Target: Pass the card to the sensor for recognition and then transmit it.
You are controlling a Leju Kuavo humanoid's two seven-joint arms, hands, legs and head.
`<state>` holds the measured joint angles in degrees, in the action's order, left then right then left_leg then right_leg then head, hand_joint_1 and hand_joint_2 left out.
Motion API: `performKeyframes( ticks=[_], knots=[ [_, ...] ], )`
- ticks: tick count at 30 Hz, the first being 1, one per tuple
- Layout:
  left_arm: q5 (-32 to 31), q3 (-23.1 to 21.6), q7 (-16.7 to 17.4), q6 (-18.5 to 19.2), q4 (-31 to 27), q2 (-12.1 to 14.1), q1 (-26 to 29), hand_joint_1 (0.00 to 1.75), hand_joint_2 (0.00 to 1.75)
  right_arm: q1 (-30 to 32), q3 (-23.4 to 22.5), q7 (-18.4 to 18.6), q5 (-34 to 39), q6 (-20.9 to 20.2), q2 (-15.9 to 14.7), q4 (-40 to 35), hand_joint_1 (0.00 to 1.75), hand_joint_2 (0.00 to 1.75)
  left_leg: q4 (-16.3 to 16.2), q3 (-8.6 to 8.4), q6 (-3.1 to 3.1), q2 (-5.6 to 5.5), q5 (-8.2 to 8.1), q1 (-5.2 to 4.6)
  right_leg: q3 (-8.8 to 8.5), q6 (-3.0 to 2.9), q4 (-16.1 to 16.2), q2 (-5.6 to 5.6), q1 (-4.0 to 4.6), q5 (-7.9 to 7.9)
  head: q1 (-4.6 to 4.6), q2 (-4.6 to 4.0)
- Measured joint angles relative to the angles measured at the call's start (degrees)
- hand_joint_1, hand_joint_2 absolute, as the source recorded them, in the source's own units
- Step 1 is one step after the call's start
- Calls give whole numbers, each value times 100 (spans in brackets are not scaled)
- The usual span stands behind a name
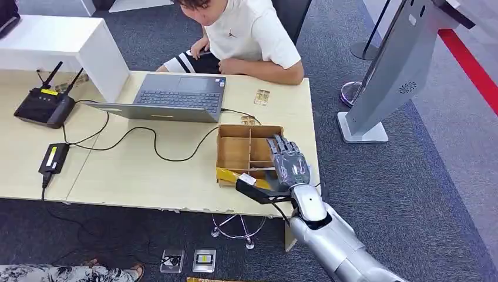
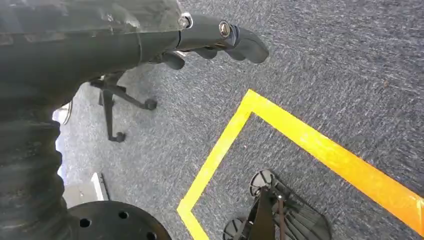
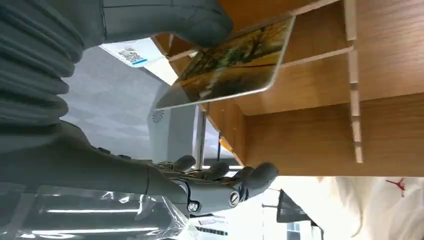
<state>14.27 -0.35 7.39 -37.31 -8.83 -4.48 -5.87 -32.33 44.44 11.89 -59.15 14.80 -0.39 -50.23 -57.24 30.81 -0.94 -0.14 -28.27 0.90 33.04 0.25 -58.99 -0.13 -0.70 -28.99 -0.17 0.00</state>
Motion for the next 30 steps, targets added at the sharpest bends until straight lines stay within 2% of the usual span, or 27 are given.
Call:
performKeyframes(
  ticks=[1,2,4,8,9,14,19,22,23,24,26,30],
  knots=[
    [2,0,-4,0,0,2,0,0,175,9,-9,7,2,4,-9,0,131,175,0,0,0,0,0,0,0,0,0,0,0,0,2,-2],
    [9,0,-7,5,0,7,1,0,175,19,-13,11,15,11,-20,0,154,175,0,0,0,1,0,0,0,0,0,2,0,0,2,-2],
    [20,0,-13,15,0,13,1,0,175,38,-29,24,20,22,-33,0,159,175,0,0,0,2,0,0,1,0,0,4,0,0,0,0],
    [48,0,-33,76,0,33,4,0,175,55,-53,42,33,22,-72,0,154,175,0,-1,0,2,0,0,0,0,0,4,0,0,2,-2],
    [55,0,-44,88,0,35,4,0,175,62,-66,44,33,28,-79,-6,157,175,0,-1,0,2,0,0,0,0,0,4,0,0,0,0],
    [61,0,-76,122,0,46,8,0,175,77,-100,53,33,33,-109,-50,152,175,0,-2,0,2,0,0,-1,0,0,5,0,0,0,-2],
    [72,0,-81,123,0,48,8,0,175,133,-136,79,-22,33,-131,-109,154,175,0,-2,0,2,0,0,-1,0,0,5,0,0,2,0],
    [74,0,-83,127,0,50,8,0,175,138,-136,94,-26,33,-140,-118,148,175,0,-2,0,2,0,0,-1,0,0,5,0,0,2,-2],
    [74,-2,-83,131,0,55,8,0,175,149,-138,101,-28,33,-144,-131,131,175,0,-2,0,2,0,0,0,0,0,5,0,0,0,-2],
    [76,-2,-85,138,0,61,10,0,175,160,-140,107,-30,33,-149,-149,105,175,0,-2,0,2,0,0,0,0,0,5,0,0,2,0],
    [79,-2,-103,160,0,63,10,0,175,166,-144,110,-37,33,-157,-155,0,175,0,-2,0,2,0,0,0,0,0,6,0,0,0,-2],
    [114,-2,-149,195,0,79,14,0,175,221,-168,144,-78,37,-177,-212,0,175,0,-3,0,7,0,0,0,0,0,10,0,0,2,-2]
  ],
)
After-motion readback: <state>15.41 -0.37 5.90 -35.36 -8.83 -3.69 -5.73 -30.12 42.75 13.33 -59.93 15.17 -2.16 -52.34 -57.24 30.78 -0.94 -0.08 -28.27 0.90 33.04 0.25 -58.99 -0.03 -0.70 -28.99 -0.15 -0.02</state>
